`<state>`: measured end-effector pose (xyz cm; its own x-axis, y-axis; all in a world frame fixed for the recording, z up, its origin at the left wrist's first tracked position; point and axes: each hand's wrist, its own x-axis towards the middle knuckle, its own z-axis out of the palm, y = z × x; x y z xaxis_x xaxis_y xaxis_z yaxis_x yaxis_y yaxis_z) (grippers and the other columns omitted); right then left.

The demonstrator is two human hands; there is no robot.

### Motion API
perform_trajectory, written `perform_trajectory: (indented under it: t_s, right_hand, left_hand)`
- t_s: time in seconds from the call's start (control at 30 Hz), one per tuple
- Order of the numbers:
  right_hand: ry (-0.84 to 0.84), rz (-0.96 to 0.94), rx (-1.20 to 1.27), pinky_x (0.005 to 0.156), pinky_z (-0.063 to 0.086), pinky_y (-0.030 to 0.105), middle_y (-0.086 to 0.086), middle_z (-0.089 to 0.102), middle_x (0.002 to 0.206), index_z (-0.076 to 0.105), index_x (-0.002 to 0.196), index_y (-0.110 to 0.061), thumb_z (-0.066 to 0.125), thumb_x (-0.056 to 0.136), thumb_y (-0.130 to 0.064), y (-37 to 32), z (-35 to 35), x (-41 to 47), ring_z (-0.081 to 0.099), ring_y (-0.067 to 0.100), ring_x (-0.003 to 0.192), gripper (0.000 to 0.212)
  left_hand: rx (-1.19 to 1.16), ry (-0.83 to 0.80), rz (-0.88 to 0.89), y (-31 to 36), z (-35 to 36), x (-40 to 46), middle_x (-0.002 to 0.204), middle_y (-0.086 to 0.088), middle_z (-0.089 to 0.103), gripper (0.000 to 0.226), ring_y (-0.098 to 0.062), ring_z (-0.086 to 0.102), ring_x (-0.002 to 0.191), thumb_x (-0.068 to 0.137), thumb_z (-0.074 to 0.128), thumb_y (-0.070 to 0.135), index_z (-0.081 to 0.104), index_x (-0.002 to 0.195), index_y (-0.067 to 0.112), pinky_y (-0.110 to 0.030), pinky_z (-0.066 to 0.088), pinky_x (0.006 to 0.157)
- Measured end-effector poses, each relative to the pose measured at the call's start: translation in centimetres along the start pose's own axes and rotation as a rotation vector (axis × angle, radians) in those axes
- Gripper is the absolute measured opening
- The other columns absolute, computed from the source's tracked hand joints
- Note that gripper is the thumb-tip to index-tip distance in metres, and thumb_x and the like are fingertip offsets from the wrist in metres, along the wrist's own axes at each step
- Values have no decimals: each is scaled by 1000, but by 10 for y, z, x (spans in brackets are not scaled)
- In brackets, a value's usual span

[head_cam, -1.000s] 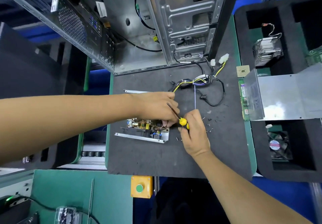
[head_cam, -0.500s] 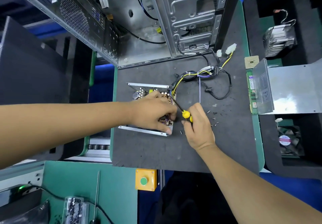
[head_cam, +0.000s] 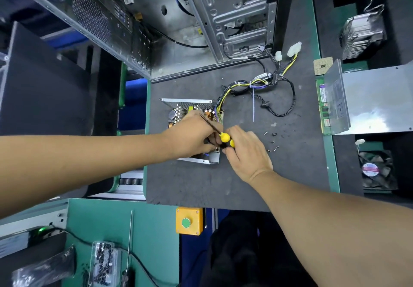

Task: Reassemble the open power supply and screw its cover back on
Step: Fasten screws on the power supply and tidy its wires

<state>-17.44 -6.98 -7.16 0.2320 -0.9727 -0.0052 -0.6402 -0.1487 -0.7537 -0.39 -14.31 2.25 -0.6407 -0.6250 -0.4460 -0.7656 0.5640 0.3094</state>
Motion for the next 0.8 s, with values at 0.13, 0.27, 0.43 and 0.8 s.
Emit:
perform_trajectory:
  t_s: [0.13, 0.27, 0.43, 0.8]
  right_hand:
    - [-35, -24, 28, 63, 26, 35, -2, 52, 82, 46, 97, -17, 55, 88, -23, 2, 1, -2, 40, 25, 74, 15]
    - [-44, -61, 10, 64, 23, 33, -7, 40, 75, 15, 86, -35, 58, 88, -22, 0, -1, -1, 35, 23, 69, 45]
    - [-52, -33, 26, 63, 25, 34, -1, 51, 77, 10, 86, -38, 57, 91, -24, 1, 0, 0, 40, 25, 73, 50]
    - [-2, -17, 52, 60, 26, 34, -16, 25, 64, 15, 86, -36, 56, 91, -20, -1, -3, 0, 39, 25, 72, 45]
  left_hand:
    - [-57, 27, -67, 1, 1, 1, 81, 8, 61, 16, -18, 54, 81, 82, 76, 15, 63, 90, 17, -39, 52, 71]
    - [-38, 38, -46, 2, 1, -1, 78, 10, 50, 21, -18, 47, 78, 82, 76, 16, 56, 86, 21, -36, 49, 68]
    - [-4, 29, -44, 4, -2, 3, 74, 11, 57, 33, -22, 55, 74, 72, 76, 11, 51, 90, 23, -33, 48, 63]
    - [445, -150, -279, 13, 11, 32, 63, 10, 49, 38, -15, 41, 57, 69, 67, 38, 43, 97, 30, -35, 26, 75]
